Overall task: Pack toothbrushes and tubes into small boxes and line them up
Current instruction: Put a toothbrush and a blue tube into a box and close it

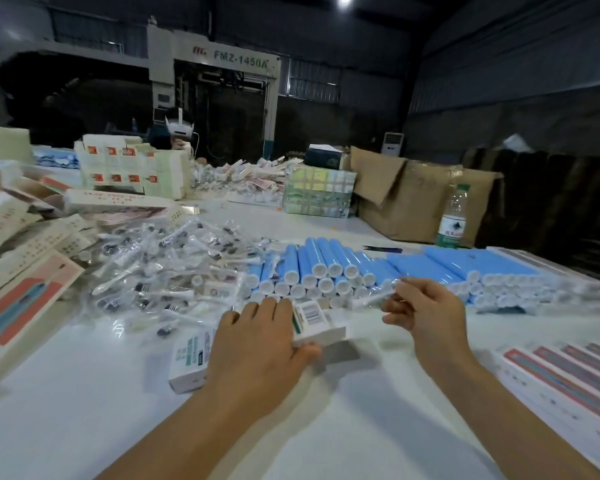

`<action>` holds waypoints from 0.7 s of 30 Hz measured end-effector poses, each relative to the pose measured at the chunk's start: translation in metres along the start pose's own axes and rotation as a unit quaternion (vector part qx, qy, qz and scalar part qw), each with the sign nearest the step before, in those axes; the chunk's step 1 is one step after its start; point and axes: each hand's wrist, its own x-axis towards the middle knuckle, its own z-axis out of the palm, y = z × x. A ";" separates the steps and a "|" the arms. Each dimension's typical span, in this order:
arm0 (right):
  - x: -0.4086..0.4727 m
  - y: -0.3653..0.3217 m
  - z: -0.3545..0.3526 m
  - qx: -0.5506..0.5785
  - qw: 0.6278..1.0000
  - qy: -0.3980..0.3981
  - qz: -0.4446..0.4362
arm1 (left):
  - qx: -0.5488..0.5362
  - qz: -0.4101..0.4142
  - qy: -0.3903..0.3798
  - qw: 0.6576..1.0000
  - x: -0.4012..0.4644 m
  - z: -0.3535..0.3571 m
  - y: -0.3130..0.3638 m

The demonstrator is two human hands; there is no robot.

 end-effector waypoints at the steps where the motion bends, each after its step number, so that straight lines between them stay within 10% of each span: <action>1: -0.003 0.005 -0.001 0.006 1.000 0.007 0.012 | 0.002 -0.002 0.006 1.000 0.001 -0.001 0.003; 15: -0.036 0.038 0.025 -0.157 0.983 -0.090 0.005 | -0.010 -0.004 0.066 0.998 0.000 0.010 0.020; 21: -0.047 0.022 0.018 -0.133 0.982 -0.034 -0.127 | -0.042 -0.017 0.103 0.994 -0.001 0.005 0.014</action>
